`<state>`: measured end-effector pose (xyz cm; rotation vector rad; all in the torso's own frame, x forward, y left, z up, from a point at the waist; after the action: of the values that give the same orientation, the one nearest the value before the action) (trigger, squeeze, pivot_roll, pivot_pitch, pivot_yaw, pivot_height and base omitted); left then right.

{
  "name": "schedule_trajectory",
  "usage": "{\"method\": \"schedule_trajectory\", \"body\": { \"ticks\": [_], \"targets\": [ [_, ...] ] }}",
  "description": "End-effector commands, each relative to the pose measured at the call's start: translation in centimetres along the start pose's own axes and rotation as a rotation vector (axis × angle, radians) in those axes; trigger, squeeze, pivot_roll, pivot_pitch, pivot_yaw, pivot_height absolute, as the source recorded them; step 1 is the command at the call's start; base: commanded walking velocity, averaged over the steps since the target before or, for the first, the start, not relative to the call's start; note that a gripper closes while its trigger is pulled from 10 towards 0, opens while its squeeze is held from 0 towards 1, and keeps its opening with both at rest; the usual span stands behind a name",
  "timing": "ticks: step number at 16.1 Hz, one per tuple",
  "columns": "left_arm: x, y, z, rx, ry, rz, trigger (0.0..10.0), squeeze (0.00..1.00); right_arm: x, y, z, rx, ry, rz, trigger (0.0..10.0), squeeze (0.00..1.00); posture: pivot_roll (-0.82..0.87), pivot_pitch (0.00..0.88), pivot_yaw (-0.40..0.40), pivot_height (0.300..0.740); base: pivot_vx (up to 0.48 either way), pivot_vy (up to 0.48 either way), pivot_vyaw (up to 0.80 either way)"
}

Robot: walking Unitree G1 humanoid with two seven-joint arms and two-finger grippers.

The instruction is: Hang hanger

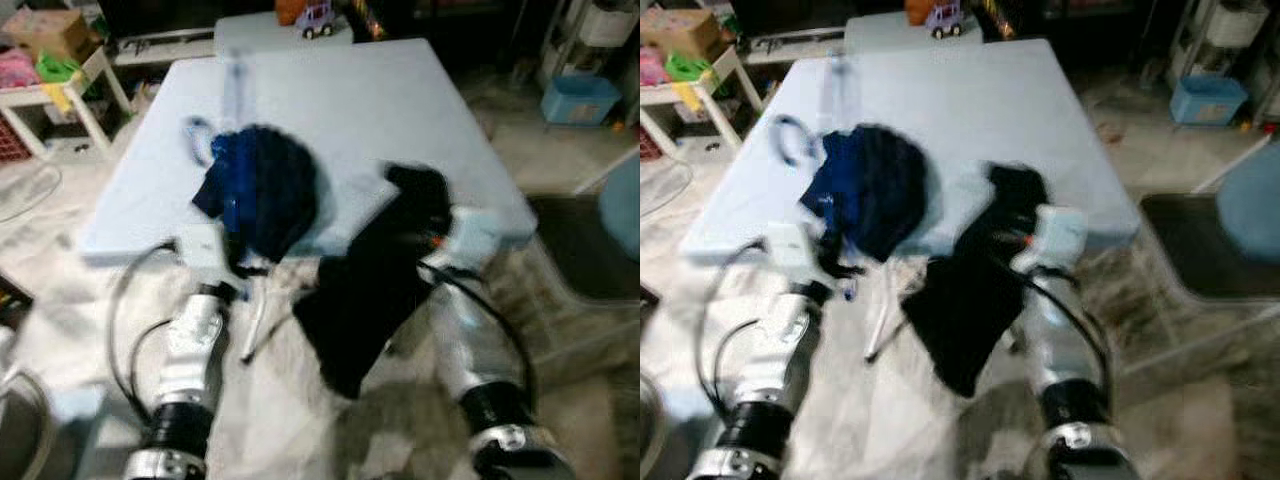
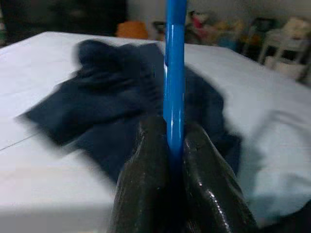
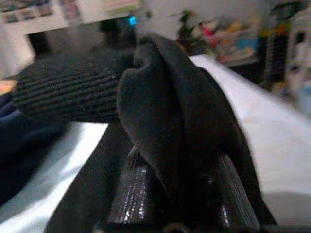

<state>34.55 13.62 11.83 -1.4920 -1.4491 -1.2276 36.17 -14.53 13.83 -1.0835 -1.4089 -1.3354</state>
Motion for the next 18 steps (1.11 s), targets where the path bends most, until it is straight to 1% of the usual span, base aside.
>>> {"method": "schedule_trajectory", "body": {
  "ticks": [1,4,5,9,13,15,18],
  "targets": [
    [1.28,0.13,1.0,0.018,0.025,-0.037,10.0,0.0,1.71,0.71,1.25,0.03,0.016,-0.071,10.0,0.0,0.06,0.111,0.037,0.74,0.45,0.0,0.0],
    [1.8,0.28,0.78,0.022,0.019,-0.054,10.0,0.0,2.09,0.92,1.16,0.03,0.012,-0.082,10.0,0.0,0.06,0.124,0.038,0.74,0.449,0.0,0.0],
    [1.84,0.26,0.77,0.027,0.017,-0.057,10.0,0.0,2.12,0.88,1.07,0.028,0.009,-0.084,10.0,0.0,0.06,0.127,0.037,0.74,0.39,0.277,0.0],
    [1.88,0.04,0.91,0.03,0.027,-0.058,10.0,0.0,1.78,0.49,0.89,0.031,0.002,-0.073,10.0,0.0,0.06,0.134,0.029,0.74,0.317,0.361,0.0],
    [1.74,-0.19,1.05,0.049,0.018,-0.051,10.0,0.0,1.94,0.69,1.09,0.047,-0.002,-0.072,10.0,0.0,0.06,0.141,0.019,0.74,0.319,0.359,0.0],
    [1.72,-0.33,1.09,0.058,0.027,-0.051,10.0,0.0,1.96,0.67,1.14,0.053,-0.002,-0.071,10.0,0.0,0.06,0.146,0.014,0.74,0.298,0.377,0.0],
    [1.42,-0.7,1.14,0.076,0.034,-0.048,10.0,0.0,1.82,0.55,1.13,0.06,-0.005,-0.065,10.0,0.0,0.07,0.148,0.011,0.74,0.0,0.082,0.0]
  ]
}}
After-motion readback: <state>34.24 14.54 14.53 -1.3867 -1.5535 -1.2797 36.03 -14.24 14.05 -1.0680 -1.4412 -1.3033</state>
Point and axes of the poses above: a point about 5 cm out from each wrist's last joint towards the gripper, its own y axis pointing out of the wrist towards the gripper, its own x axis along the axis of the wrist's last joint, z = x × y, the point moved 2 cm from there along y, pointing out of the wrist towards the gripper, and after that the axes turned 9 degrees about -y, right-handed, at the moved point
